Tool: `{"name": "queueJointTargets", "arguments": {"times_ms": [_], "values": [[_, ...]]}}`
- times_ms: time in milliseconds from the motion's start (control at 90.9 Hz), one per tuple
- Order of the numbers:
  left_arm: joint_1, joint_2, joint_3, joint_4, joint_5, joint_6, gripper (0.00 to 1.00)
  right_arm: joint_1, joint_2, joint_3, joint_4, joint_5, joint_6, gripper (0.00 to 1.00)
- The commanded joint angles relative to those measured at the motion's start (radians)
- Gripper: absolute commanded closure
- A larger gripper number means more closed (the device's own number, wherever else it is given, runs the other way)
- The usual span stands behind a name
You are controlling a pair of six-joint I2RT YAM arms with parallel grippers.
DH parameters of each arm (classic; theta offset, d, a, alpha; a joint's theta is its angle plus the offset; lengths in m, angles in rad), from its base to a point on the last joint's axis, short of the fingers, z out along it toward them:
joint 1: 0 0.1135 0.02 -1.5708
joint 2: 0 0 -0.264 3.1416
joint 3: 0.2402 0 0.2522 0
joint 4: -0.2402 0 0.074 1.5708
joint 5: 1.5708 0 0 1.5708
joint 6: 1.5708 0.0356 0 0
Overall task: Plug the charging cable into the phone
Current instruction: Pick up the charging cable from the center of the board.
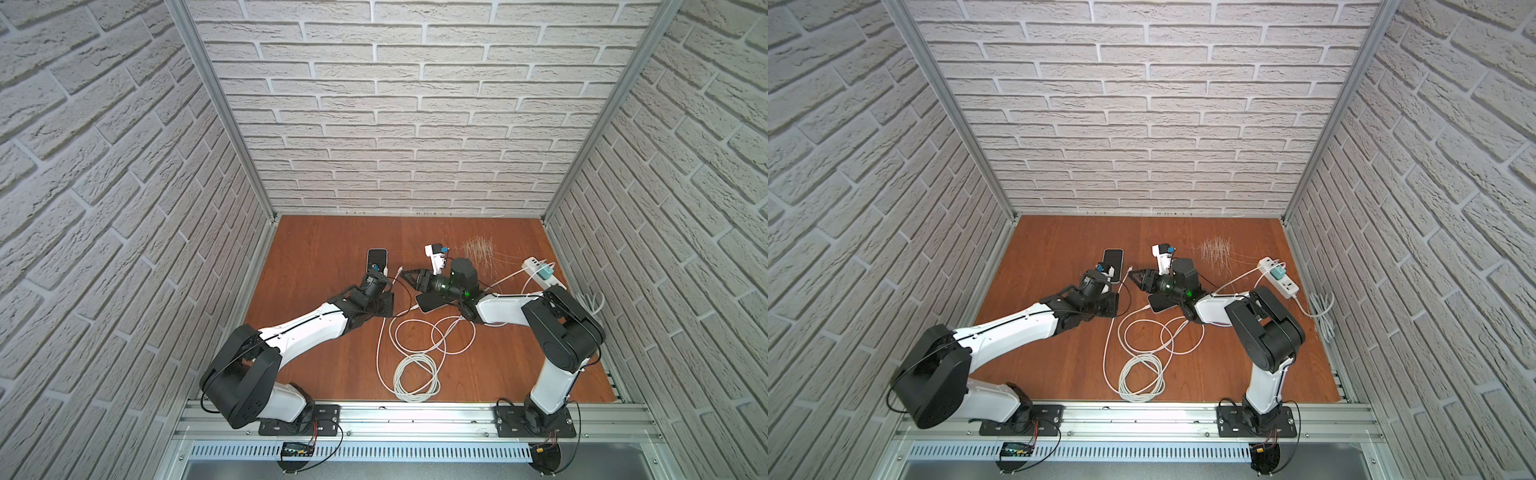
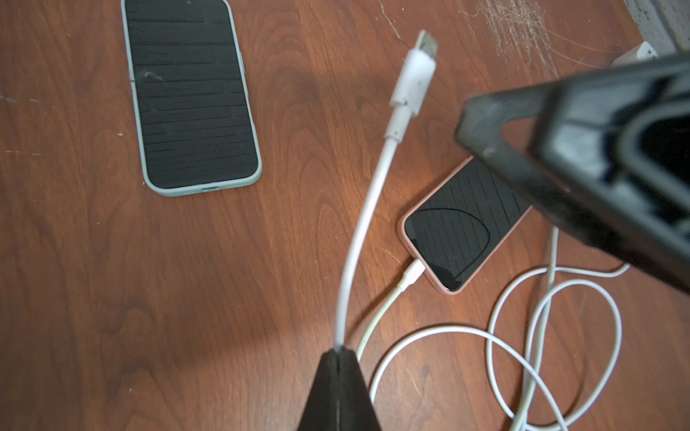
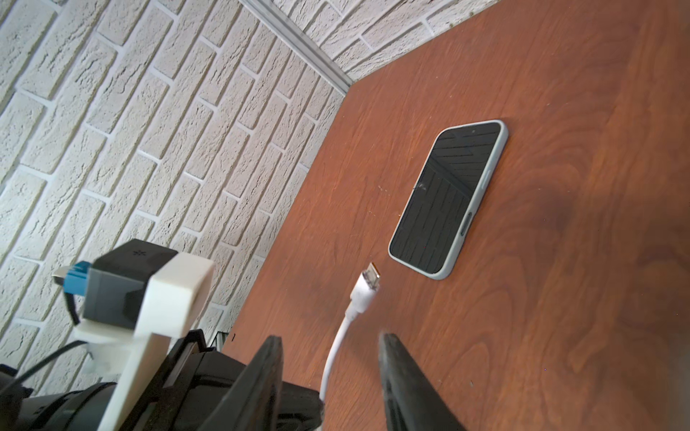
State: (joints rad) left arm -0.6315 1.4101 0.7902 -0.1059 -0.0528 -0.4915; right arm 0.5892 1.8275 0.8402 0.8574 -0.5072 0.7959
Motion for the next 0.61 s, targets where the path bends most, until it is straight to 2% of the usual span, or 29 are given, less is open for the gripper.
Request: {"name": "queueJointTargets", "arguments": {"times_ms": [0, 242, 407, 594], "values": [[-0.005, -0.015, -0.017, 0.055, -0.011, -0.019, 1.0, 0.017, 0.032, 0.04, 0.08, -0.015, 0.02, 0.55], [-0.005, -0.017, -0.021, 0.056, -0.009, -0.029, 1.0, 0.022, 0.067, 0.071, 0.077, 0.002, 0.03, 0.59], [-0.005, -0.018, -0.026, 0.061, -0.007, -0.037, 1.0, 0.023, 0.091, 0.089, 0.087, 0.001, 0.045, 0.65], [-0.005, -0.015, -0.016, 0.06, 0.0, -0.048, 1.0, 0.023, 0.106, 0.095, 0.116, 0.0, 0.063, 0.67]]}}
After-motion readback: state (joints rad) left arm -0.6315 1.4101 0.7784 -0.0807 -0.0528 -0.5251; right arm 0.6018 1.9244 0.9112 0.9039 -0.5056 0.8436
